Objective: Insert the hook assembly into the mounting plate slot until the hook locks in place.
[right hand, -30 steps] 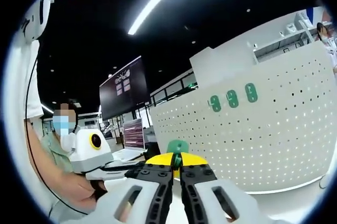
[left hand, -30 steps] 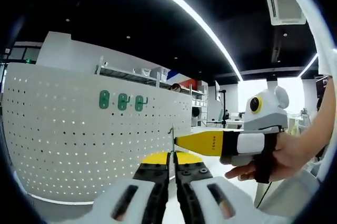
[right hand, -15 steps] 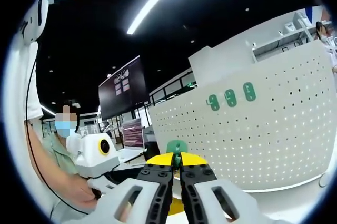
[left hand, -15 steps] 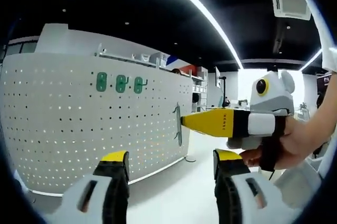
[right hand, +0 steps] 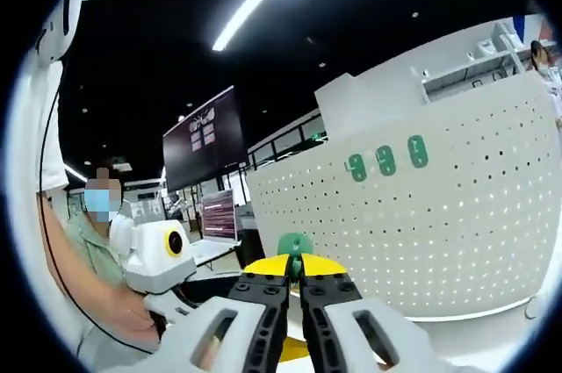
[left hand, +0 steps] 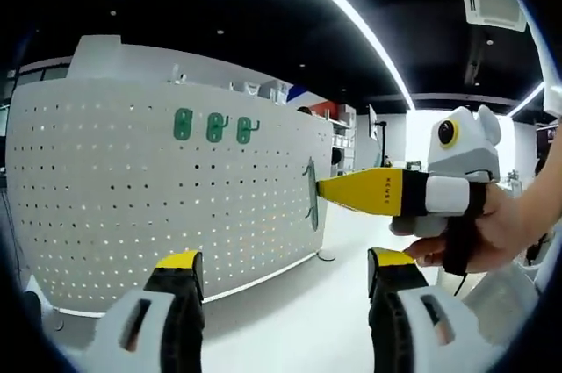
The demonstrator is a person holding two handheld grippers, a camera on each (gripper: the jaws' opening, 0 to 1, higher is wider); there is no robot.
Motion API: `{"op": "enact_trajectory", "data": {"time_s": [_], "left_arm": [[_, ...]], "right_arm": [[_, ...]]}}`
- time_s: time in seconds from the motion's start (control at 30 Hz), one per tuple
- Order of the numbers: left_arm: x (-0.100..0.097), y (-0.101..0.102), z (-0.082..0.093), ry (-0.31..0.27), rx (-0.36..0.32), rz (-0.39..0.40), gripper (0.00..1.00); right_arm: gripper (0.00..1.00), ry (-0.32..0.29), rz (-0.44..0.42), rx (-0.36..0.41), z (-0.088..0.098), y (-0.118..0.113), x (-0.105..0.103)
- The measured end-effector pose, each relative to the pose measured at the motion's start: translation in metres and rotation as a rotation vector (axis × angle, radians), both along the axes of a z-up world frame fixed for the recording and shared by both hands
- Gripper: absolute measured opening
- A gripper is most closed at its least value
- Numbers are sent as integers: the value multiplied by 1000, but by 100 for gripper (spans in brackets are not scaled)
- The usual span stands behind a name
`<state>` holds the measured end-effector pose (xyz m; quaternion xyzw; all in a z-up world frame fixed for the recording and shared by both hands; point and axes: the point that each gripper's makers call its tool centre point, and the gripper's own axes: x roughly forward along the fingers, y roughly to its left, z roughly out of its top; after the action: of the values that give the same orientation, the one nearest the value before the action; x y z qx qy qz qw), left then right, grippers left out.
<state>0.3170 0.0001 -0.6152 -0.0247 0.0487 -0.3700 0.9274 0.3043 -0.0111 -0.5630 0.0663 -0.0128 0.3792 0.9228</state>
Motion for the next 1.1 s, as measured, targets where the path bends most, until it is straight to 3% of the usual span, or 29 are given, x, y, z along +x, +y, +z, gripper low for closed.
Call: {"op": "enact_trajectory", "data": {"time_s": [0.13, 0.2, 0.63, 1.1], "left_arm": [[0, 1, -2, 7, 4, 2, 78], [0, 3, -1, 5, 3, 8, 77], [0, 8, 0, -17, 27, 10, 76], [-3, 34, 7, -37, -4, 64, 76]], "right_arm": [[1, -74, -56, -127, -2, -5, 3], [1, -76, -56, -170, -6, -3, 2], [1, -58, -95, -123, 1, -14, 11], [1, -49, -161, -95, 14, -32, 22]]}}
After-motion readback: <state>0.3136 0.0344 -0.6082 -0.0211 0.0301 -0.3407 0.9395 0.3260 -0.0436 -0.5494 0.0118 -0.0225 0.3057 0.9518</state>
